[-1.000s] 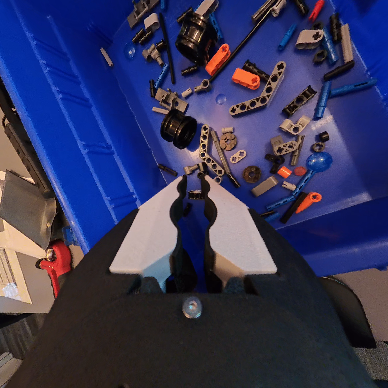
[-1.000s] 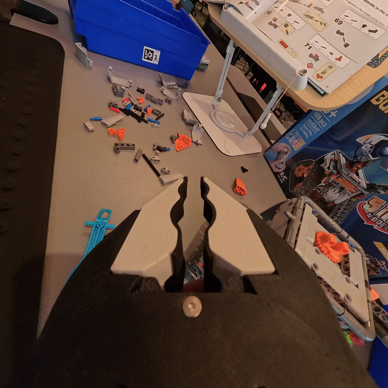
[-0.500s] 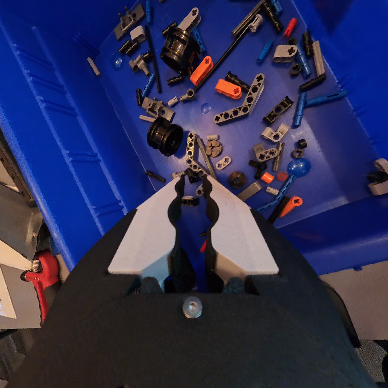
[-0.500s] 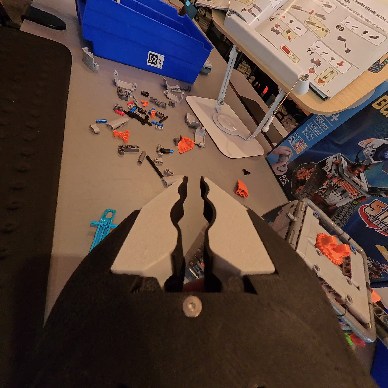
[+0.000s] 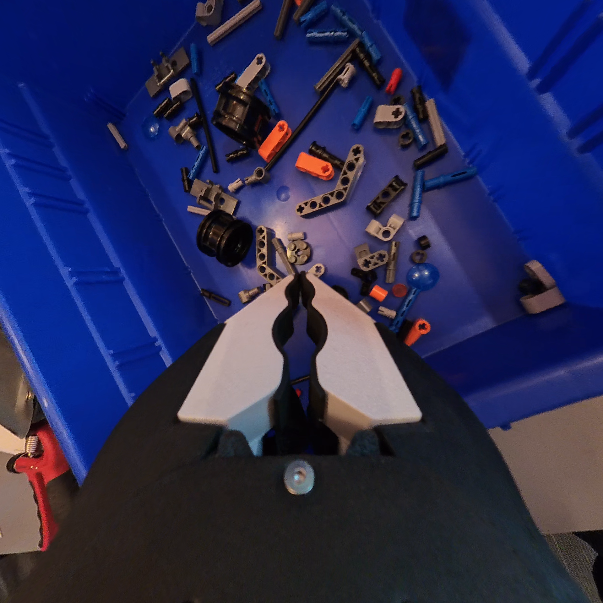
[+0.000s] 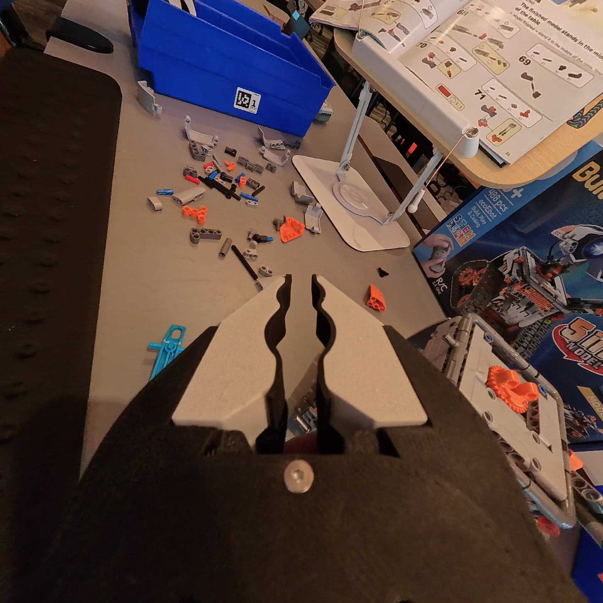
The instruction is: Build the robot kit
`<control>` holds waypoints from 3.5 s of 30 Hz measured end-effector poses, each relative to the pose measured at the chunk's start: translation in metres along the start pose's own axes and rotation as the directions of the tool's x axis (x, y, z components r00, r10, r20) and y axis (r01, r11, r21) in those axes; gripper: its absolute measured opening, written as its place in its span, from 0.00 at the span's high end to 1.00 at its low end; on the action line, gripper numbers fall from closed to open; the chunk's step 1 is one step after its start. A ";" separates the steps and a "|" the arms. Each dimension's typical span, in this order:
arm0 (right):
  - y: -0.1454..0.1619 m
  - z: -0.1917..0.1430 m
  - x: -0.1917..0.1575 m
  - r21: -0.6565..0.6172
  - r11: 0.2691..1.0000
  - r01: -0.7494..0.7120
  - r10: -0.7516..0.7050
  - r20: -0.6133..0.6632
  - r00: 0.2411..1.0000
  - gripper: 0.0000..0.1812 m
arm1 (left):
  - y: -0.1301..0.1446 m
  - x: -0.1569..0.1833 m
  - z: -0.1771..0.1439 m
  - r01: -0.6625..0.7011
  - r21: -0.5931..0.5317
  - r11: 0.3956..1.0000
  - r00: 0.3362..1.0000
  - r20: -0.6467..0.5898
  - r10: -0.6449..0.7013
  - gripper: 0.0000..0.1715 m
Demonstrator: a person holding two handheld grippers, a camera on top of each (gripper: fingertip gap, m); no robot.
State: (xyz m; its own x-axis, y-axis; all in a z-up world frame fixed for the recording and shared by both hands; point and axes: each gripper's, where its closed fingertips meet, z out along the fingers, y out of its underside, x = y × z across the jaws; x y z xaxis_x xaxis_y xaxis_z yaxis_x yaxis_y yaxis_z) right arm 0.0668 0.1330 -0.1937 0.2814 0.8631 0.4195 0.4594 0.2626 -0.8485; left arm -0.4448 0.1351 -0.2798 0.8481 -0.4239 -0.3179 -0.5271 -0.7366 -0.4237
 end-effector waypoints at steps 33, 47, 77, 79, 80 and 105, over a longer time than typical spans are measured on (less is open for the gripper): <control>-0.003 -0.004 -0.005 0.005 1.000 0.020 -0.020 0.010 1.000 0.94 | -0.010 0.057 -0.003 -0.132 0.018 0.991 0.973 -0.189 0.133 0.95; -0.013 0.000 -0.006 0.021 0.999 0.036 -0.036 -0.007 0.999 0.92 | -0.023 0.027 -0.025 -0.061 0.167 0.984 0.998 0.032 0.056 0.80; -0.033 0.004 -0.023 0.000 0.983 0.184 -0.184 -0.048 0.982 0.94 | -0.108 0.033 -0.102 -0.180 0.448 0.876 0.948 0.317 0.033 0.94; -0.034 0.003 -0.025 -0.001 0.980 0.198 -0.198 -0.054 0.979 0.94 | -0.109 0.032 -0.101 -0.174 0.437 0.882 0.944 0.329 0.023 0.90; -0.035 0.002 -0.025 -0.004 0.979 0.202 -0.202 -0.055 0.978 0.94 | -0.111 0.034 -0.101 -0.173 0.439 0.882 0.946 0.324 0.025 0.90; -0.027 0.012 -0.030 0.001 0.993 0.118 -0.118 -0.002 0.993 0.88 | -0.192 0.200 -0.100 -0.281 0.628 0.726 0.953 0.092 0.288 0.91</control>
State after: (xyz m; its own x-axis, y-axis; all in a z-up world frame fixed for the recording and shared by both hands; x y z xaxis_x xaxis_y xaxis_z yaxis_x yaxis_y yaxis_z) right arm 0.0357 0.1056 -0.1870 0.2269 0.8251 0.5173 0.4889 0.3629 -0.7933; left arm -0.1684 0.1392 -0.1770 0.6512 -0.5679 -0.5035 -0.6546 -0.0845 -0.7512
